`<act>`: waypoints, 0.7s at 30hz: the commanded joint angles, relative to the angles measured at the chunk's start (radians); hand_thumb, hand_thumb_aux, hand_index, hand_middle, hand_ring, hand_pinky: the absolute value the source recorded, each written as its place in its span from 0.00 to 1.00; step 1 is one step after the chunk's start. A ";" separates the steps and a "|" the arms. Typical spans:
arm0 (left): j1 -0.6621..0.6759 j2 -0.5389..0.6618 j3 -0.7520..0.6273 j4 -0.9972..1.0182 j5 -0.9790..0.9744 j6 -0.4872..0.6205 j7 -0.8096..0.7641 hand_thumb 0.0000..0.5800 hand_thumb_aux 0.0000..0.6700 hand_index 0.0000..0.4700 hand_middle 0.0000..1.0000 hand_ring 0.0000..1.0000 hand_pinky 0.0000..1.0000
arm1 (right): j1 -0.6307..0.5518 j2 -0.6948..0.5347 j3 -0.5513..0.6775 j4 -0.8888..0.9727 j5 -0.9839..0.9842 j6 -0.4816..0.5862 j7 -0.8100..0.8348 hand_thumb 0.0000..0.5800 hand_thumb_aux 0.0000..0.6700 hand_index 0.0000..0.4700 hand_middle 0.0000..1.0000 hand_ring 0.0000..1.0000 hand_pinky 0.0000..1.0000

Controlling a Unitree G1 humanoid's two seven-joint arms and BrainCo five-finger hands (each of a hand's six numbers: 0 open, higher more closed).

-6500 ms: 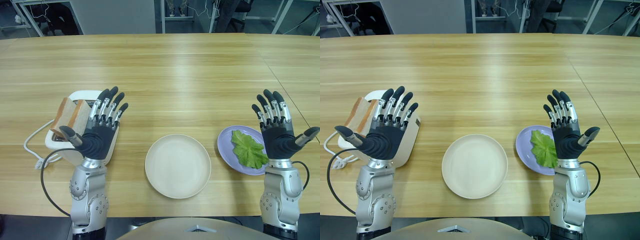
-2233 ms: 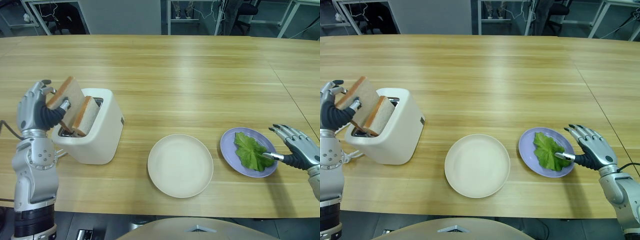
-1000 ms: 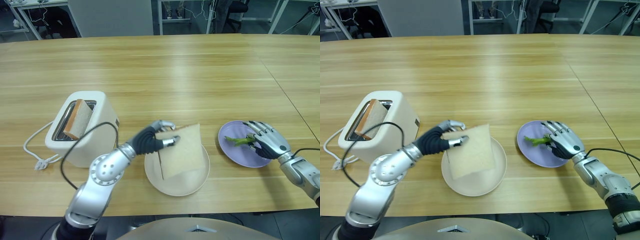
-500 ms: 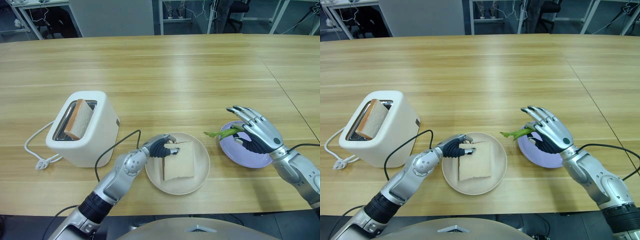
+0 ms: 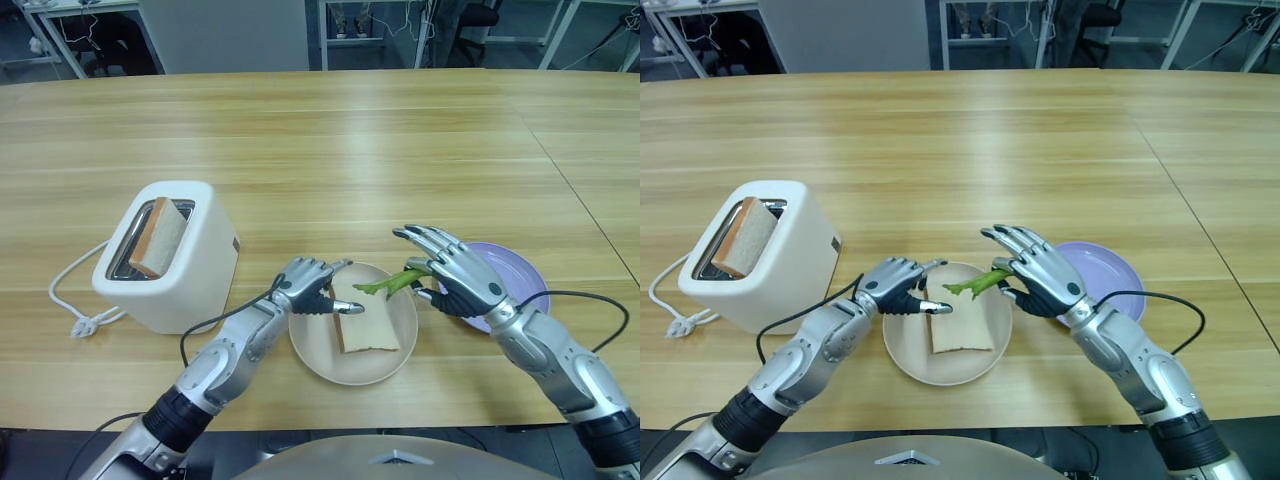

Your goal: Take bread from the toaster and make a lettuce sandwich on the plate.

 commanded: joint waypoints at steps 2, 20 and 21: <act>0.038 0.049 0.096 -0.100 0.108 -0.006 0.025 0.00 0.00 0.00 0.00 0.00 0.00 | -0.068 0.051 0.065 0.080 -0.055 0.013 0.032 1.00 1.00 0.98 0.00 0.00 0.00; 0.313 0.044 0.756 -0.512 -0.055 0.026 -0.037 0.00 0.00 0.00 0.00 0.00 0.00 | -0.131 0.108 0.257 0.240 -0.133 0.015 0.114 0.00 0.00 0.00 0.00 0.00 0.00; 0.318 0.038 0.784 -0.522 -0.066 0.025 -0.040 0.00 0.00 0.00 0.00 0.00 0.00 | -0.123 0.098 0.251 0.228 -0.124 0.015 0.126 0.00 0.00 0.00 0.00 0.00 0.00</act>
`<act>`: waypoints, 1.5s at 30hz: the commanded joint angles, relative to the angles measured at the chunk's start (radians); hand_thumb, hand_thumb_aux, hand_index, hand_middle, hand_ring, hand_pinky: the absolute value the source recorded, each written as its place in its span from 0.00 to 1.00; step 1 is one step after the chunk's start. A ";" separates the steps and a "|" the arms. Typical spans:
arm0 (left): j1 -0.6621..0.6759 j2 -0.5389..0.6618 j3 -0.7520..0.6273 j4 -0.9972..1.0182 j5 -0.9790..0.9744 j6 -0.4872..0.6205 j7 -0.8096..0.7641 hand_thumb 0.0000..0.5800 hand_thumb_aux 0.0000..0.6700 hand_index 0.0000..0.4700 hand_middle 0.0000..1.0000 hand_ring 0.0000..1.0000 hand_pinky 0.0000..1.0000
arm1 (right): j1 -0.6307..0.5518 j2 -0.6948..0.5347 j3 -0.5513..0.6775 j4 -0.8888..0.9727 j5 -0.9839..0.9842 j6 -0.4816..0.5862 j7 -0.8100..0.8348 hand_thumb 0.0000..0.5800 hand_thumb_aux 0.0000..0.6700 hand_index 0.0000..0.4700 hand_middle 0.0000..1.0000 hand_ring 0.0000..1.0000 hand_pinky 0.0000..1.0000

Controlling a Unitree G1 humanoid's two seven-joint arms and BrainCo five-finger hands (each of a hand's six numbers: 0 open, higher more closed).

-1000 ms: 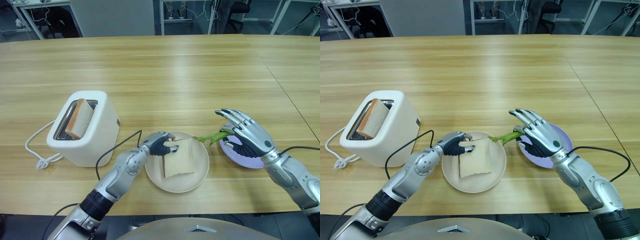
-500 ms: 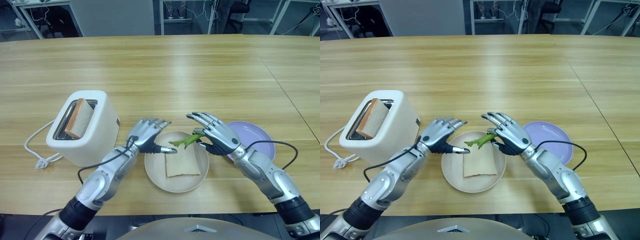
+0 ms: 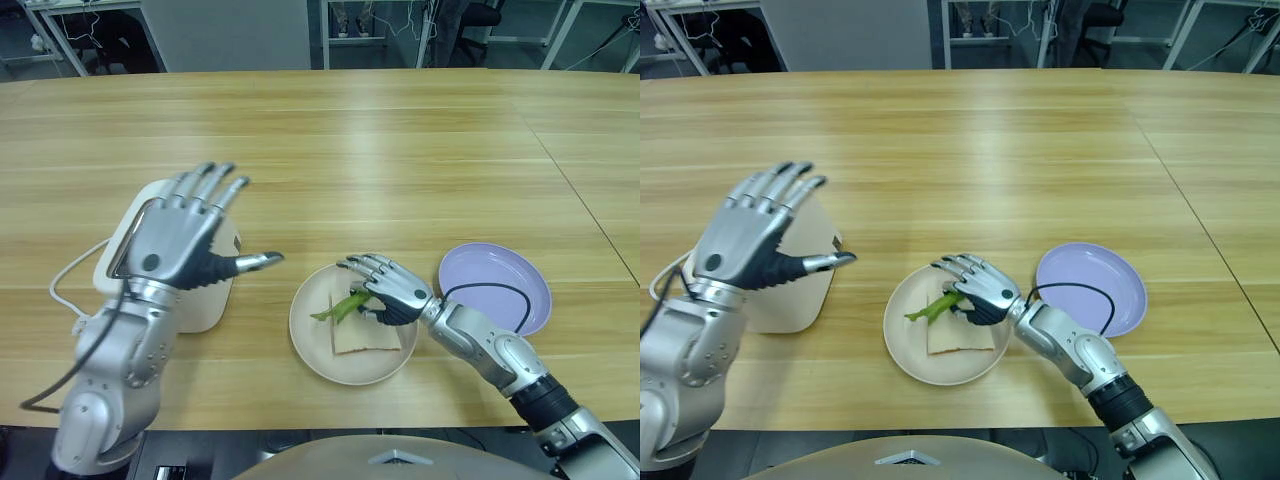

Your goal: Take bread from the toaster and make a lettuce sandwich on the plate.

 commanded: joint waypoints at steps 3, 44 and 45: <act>0.027 -0.020 0.162 -0.051 -0.060 -0.013 -0.020 0.00 0.00 0.00 0.00 0.00 0.00 | 0.048 -0.063 -0.032 -0.078 0.065 0.007 0.087 0.00 0.00 0.00 0.00 0.00 0.00; -0.095 -0.070 0.119 0.461 -0.072 0.065 0.042 1.00 1.00 0.98 0.48 0.48 0.48 | 0.264 -0.098 -0.224 -0.191 0.084 0.075 0.021 0.00 0.00 0.00 0.00 0.00 0.00; -0.096 -0.079 0.121 0.461 -0.099 0.059 0.045 1.00 1.00 0.98 0.66 0.66 0.66 | 0.261 -0.100 -0.221 -0.183 0.074 0.075 0.016 0.00 0.00 0.00 0.00 0.00 0.00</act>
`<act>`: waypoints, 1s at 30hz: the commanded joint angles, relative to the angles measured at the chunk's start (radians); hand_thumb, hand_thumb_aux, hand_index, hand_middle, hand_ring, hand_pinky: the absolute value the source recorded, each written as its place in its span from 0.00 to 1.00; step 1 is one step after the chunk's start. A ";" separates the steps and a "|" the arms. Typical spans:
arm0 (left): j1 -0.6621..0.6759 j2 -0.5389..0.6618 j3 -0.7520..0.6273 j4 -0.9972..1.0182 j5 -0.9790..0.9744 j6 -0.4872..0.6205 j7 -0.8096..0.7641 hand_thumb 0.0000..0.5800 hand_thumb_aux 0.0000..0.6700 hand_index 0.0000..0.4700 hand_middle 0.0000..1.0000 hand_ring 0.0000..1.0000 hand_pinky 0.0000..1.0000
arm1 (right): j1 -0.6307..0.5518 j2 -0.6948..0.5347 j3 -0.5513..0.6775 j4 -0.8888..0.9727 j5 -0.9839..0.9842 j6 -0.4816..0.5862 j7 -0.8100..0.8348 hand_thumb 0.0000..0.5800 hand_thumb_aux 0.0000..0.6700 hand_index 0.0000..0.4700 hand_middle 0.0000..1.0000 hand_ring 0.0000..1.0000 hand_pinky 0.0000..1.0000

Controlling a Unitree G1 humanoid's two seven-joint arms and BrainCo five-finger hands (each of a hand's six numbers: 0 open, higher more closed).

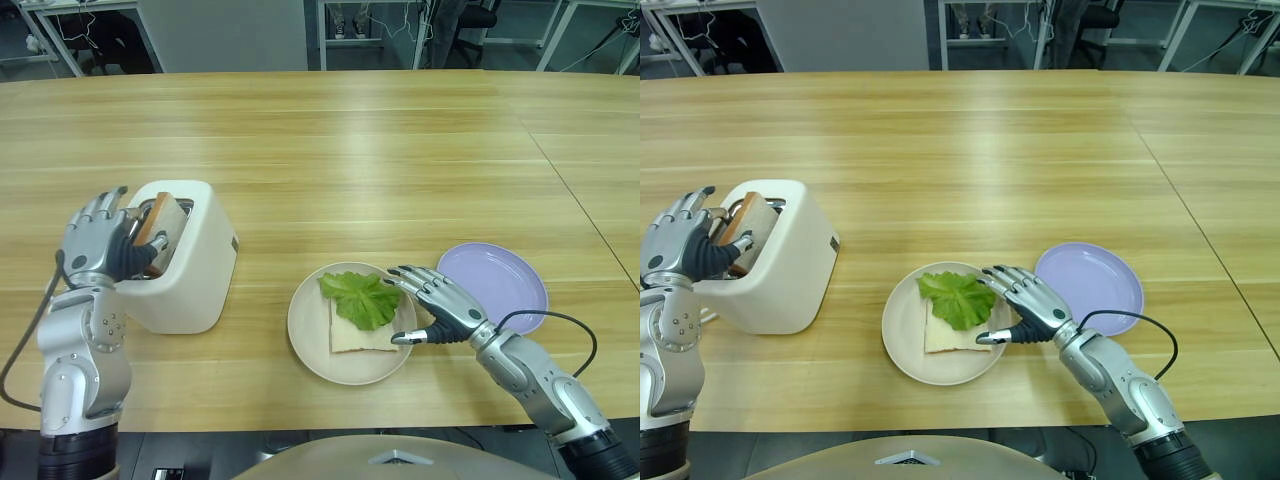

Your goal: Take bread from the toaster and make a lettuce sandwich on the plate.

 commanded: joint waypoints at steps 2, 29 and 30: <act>-0.002 -0.032 0.001 0.015 -0.110 -0.028 0.034 1.00 1.00 0.98 1.00 1.00 1.00 | -0.018 -0.013 0.019 0.042 -0.062 0.006 -0.027 0.00 0.00 0.00 0.00 0.00 0.00; -0.014 -0.044 0.204 -0.240 -0.389 -0.024 0.055 1.00 1.00 0.98 1.00 1.00 1.00 | -0.175 0.015 0.242 0.103 -0.308 0.052 -0.243 1.00 1.00 0.98 0.00 0.00 0.00; -0.016 -0.041 0.209 -0.250 -0.392 -0.019 0.051 1.00 1.00 0.98 1.00 1.00 1.00 | -0.172 0.011 0.239 0.091 -0.305 0.053 -0.238 1.00 1.00 0.98 0.00 0.00 0.00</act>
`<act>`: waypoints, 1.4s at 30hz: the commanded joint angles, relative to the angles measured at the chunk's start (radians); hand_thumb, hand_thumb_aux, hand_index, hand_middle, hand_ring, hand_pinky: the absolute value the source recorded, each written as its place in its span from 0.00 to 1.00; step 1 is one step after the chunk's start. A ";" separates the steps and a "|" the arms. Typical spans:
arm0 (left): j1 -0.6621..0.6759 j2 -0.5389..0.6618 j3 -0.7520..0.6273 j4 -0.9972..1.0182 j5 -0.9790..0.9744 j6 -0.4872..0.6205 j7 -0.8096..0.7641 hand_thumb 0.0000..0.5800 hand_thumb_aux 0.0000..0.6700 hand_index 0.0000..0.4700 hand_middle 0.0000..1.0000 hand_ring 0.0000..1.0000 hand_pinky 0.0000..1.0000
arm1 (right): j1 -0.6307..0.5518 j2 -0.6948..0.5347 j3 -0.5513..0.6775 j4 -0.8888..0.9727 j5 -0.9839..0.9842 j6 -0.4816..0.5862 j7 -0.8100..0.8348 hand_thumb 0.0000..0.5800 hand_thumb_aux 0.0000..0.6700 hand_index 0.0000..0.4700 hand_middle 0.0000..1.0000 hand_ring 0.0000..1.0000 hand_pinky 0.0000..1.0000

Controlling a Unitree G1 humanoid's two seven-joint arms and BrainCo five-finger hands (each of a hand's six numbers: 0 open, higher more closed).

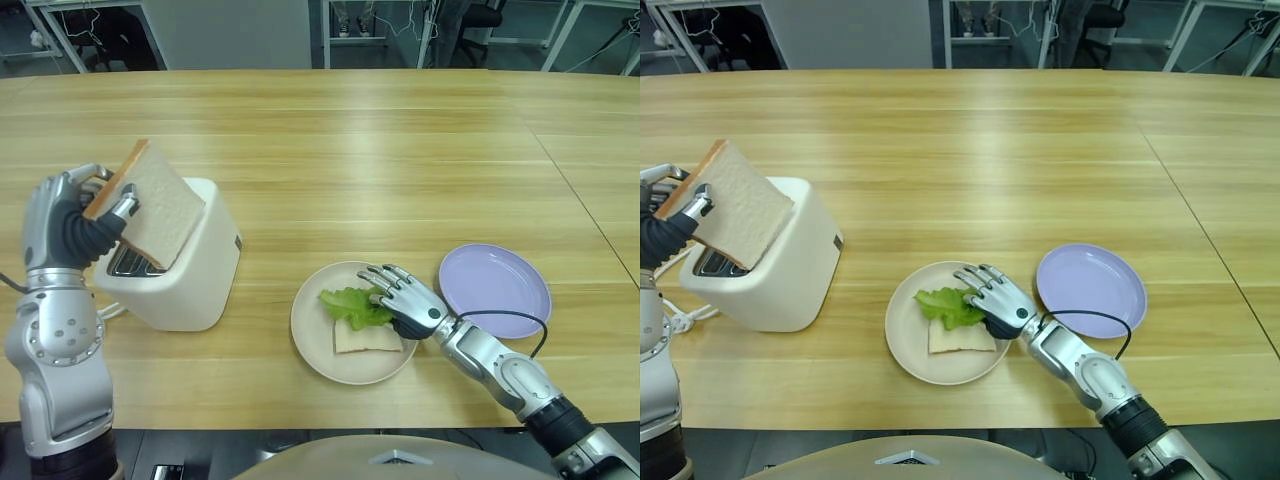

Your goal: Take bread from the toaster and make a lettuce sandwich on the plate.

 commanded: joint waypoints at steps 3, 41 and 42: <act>-0.011 0.020 0.029 -0.059 -0.018 0.026 -0.027 1.00 1.00 0.98 1.00 1.00 1.00 | 0.023 -0.027 -0.013 -0.077 0.009 0.000 0.023 1.00 1.00 0.98 0.00 0.00 0.00; -0.108 -0.082 -0.596 -0.223 -0.236 0.202 -0.301 1.00 1.00 0.98 1.00 1.00 1.00 | 0.290 -0.098 -0.578 -0.326 0.546 -0.109 0.020 0.00 0.00 0.00 0.00 0.00 0.00; -0.099 -0.077 -0.637 -0.188 -0.241 0.192 -0.322 1.00 1.00 0.98 1.00 1.00 1.00 | 0.310 -0.095 -0.594 -0.337 0.561 -0.135 0.016 0.00 0.00 0.00 0.00 0.00 0.00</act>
